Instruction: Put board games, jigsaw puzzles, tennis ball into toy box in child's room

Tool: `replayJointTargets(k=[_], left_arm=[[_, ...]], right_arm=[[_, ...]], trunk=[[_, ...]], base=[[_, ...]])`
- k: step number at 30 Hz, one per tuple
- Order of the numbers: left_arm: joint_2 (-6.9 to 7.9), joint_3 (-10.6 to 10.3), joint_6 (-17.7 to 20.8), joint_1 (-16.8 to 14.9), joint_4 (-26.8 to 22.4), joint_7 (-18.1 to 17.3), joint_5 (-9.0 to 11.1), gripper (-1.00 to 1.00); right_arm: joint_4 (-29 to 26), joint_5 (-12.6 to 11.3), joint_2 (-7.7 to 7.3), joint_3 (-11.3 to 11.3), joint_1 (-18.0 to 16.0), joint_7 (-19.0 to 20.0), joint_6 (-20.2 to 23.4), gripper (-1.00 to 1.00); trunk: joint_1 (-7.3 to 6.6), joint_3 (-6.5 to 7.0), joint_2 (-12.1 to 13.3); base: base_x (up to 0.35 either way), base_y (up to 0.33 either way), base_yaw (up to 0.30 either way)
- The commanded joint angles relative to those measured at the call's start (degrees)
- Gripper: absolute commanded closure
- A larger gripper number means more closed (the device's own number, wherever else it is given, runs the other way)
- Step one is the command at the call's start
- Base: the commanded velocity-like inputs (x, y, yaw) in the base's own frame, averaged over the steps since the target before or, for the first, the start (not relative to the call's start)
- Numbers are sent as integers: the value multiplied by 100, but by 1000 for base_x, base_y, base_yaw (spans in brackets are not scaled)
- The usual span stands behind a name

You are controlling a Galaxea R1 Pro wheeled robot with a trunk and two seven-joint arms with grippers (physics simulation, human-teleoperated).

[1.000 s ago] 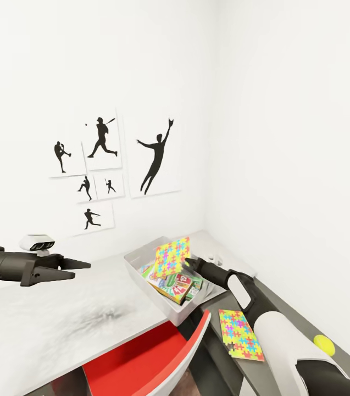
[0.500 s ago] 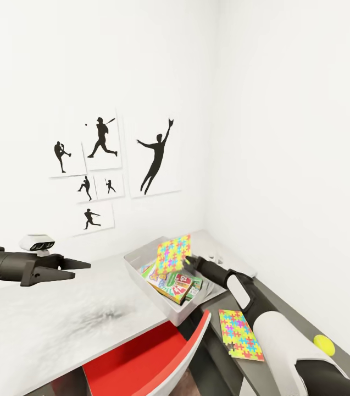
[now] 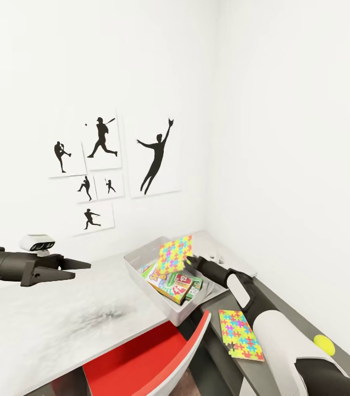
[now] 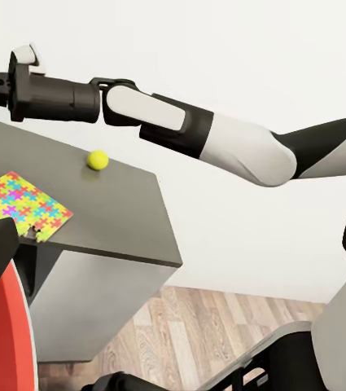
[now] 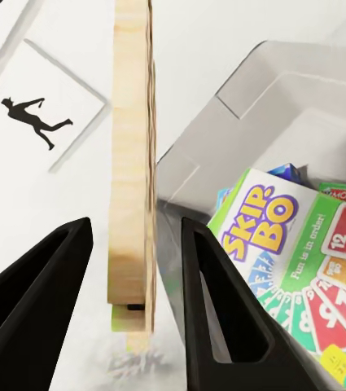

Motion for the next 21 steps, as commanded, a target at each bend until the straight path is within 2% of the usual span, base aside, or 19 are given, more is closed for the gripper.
replayJointTargets(k=[1,15,21], left_arm=[[5,-10,61,-3,2,-21,6,-100],[5,-17,61,-2,2,-21,6,-100],[5,-15,61,-5,2,-21,6,-100]], right_arm=[[8,-44,3,-20,-1,-6,49,100],[26,-66,39,-20,-21,-29,152,100],[26,-107,143,-20,-35,-95,369,100]], trunk=[[2,-3,-5],[2,-3,-5],[2,-3,-5]], base=[[0,0,0],[0,0,0],[0,0,0]])
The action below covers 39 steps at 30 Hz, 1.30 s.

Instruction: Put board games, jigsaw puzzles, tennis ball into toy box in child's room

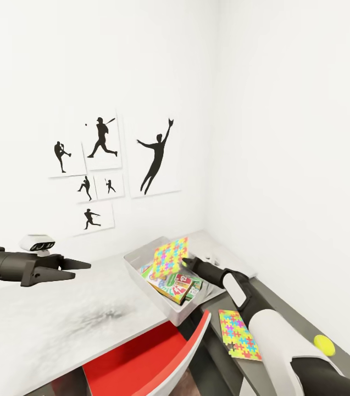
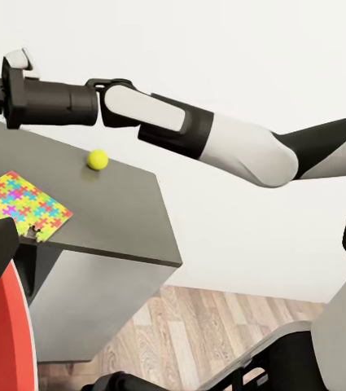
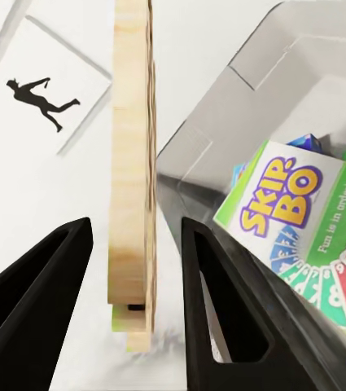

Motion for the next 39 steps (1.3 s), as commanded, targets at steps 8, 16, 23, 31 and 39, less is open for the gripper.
replayJointTargets(k=[8,16,23,31,39], left_arm=[[5,-11,61,-3,2,-21,6,-100],[5,-13,61,-1,2,-21,6,-100],[5,-21,61,-3,2,-21,6,-100],[5,-14,61,-4,2,-21,6,-100],[5,-18,61,-4,2,-21,5,-100]], right_arm=[[-3,-59,38,-21,-3,-227,78,100],[-3,-60,39,-21,-8,-334,104,100],[-3,-60,38,-21,-5,-375,98,100],[-3,-60,31,-27,-3,-377,97,100],[-2,-60,21,-38,-4,-377,97,-100]], trunk=[[2,-3,-5],[2,-3,-5],[2,-3,-5],[2,-3,-5],[2,-3,-5]], base=[[0,0,0],[0,0,0],[0,0,0],[0,0,0],[0,0,0]])
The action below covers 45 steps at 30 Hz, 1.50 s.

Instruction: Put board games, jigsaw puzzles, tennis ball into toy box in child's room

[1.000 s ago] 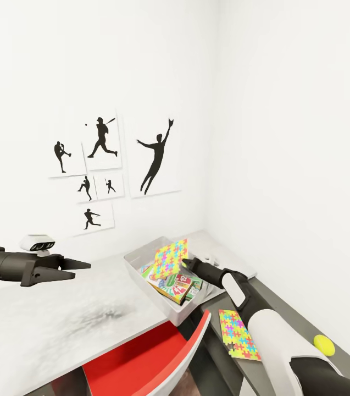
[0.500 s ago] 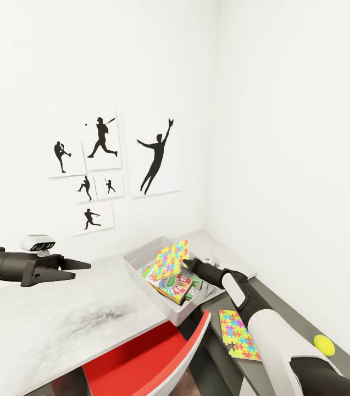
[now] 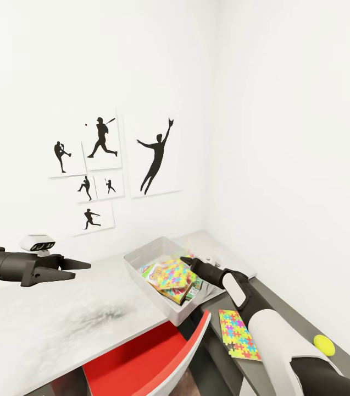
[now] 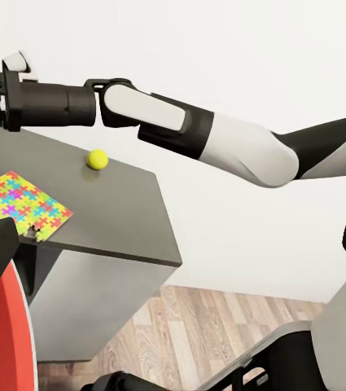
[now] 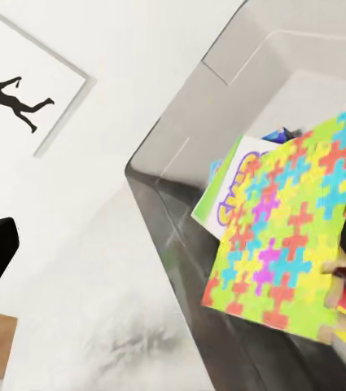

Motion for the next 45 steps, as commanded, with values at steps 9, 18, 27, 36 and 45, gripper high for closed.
replayJointTargets(k=[9,18,27,36,45], left_arm=[[5,-16,61,-3,2,-21,0,-100],[5,-11,59,-1,2,-21,-1,-100],[5,-7,53,0,2,-21,-8,-100],[5,-9,52,-3,7,-21,-3,-100],[5,-19,44,-3,11,-21,-10,-100]], right_arm=[[-3,-32,-44,-37,0,3,35,-100],[-12,-32,-69,-49,2,14,14,-100],[-687,-47,-252,-139,249,655,68,-100],[-1127,-40,-824,-589,1020,2542,64,-100],[-1213,-29,-1086,-891,1308,3610,59,-100]], trunk=[[2,-3,-5],[2,-3,-5],[2,15,-5],[2,85,-5],[2,157,-5]], base=[[0,0,0],[0,0,0],[0,0,-19],[0,0,-151],[0,0,-191]])
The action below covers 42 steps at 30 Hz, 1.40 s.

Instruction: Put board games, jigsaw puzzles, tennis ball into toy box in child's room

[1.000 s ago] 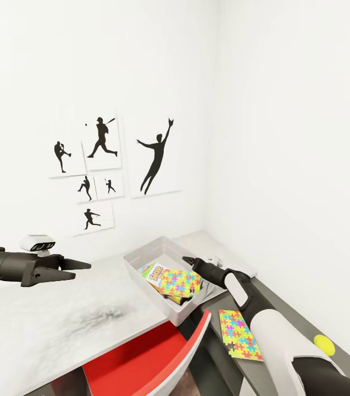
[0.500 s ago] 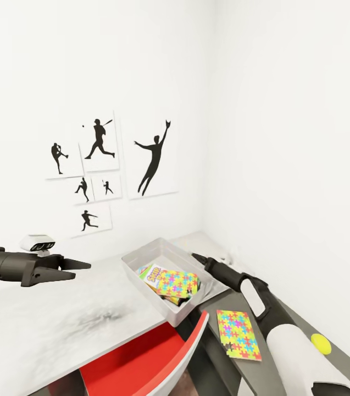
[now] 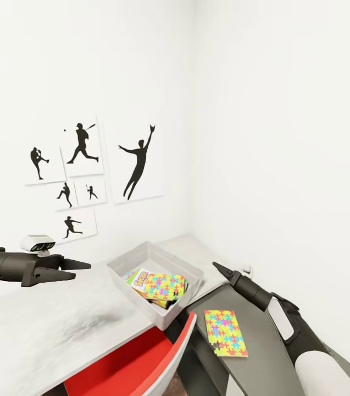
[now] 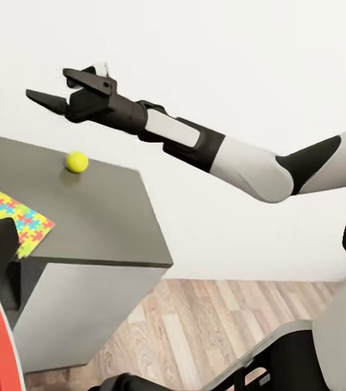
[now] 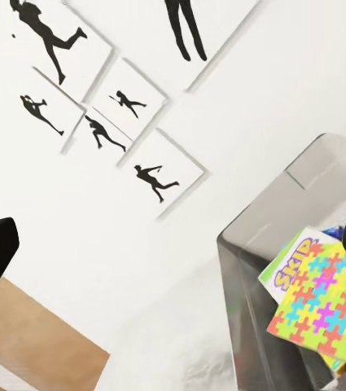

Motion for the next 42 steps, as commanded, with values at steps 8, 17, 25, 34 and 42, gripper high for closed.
replayJointTargets(k=[8,17,25,34,42], left_arm=[[5,-2,61,0,3,-21,12,-100],[5,0,61,3,3,-21,19,-100],[5,-4,61,2,3,-21,20,-100],[5,0,61,3,3,-21,22,-100],[5,0,61,2,4,-21,14,-100]], right_arm=[[6,-48,-257,-106,-16,132,66,-100],[15,-49,-281,-111,-17,155,55,-100],[31,-49,-268,-111,-17,138,26,-100],[43,-48,-271,-111,-17,136,14,-100],[52,-49,-270,-111,-17,136,15,-100]], trunk=[[3,61,-4],[3,132,-4],[3,196,-4],[3,267,-4],[3,330,-4]], base=[[0,0,-196],[0,0,-196],[0,0,-192],[0,0,-188],[0,0,-190]])
